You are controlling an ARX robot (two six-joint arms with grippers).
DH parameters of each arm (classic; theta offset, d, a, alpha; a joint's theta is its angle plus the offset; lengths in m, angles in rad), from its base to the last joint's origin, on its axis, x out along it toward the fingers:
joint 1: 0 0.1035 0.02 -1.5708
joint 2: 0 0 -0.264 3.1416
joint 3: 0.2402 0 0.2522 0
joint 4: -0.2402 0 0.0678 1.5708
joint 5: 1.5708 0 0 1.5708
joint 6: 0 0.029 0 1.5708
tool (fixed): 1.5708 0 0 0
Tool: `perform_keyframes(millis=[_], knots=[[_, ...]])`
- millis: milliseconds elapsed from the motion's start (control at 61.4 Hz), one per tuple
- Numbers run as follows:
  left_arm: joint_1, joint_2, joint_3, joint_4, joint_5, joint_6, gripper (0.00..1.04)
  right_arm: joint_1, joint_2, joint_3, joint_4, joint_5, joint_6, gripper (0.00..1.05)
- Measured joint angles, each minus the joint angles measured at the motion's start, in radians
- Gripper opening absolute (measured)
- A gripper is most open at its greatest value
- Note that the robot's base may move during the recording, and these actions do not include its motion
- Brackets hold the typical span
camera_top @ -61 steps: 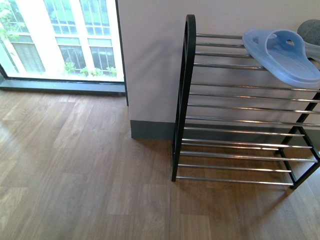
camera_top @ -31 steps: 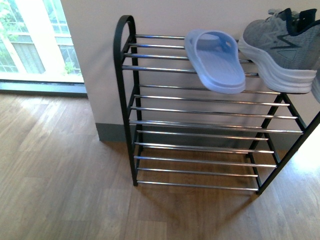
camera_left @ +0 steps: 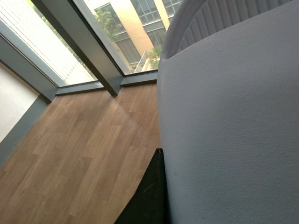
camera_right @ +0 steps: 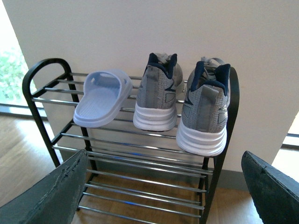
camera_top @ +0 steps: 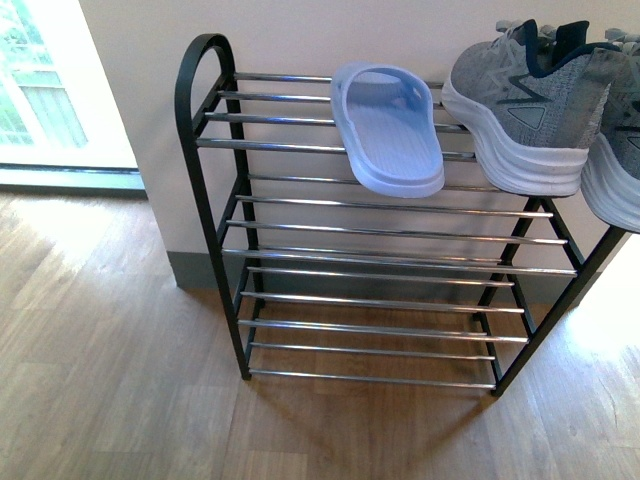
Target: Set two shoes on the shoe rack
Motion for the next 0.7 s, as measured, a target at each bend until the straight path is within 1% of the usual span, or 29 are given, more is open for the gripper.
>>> perform_keyframes(millis=[554, 586, 602, 651, 700], knots=[[0.000, 0.000, 0.000, 0.002, 0.002, -0.004, 0.02, 0.000, 0.000, 0.000, 0.000, 0.000, 0.000, 0.96], [0.002, 0.006, -0.014, 0.048, 0.032, -0.045, 0.02, 0.000, 0.000, 0.000, 0.000, 0.000, 0.000, 0.96], [0.001, 0.011, -0.024, 0.098, 0.054, -0.080, 0.02, 0.000, 0.000, 0.000, 0.000, 0.000, 0.000, 0.96], [-0.011, 0.036, -0.030, 0.187, 0.082, -0.166, 0.02, 0.000, 0.000, 0.000, 0.000, 0.000, 0.000, 0.96], [-0.028, 0.053, -0.014, 0.203, 0.114, -0.240, 0.02, 0.000, 0.000, 0.000, 0.000, 0.000, 0.000, 0.96]])
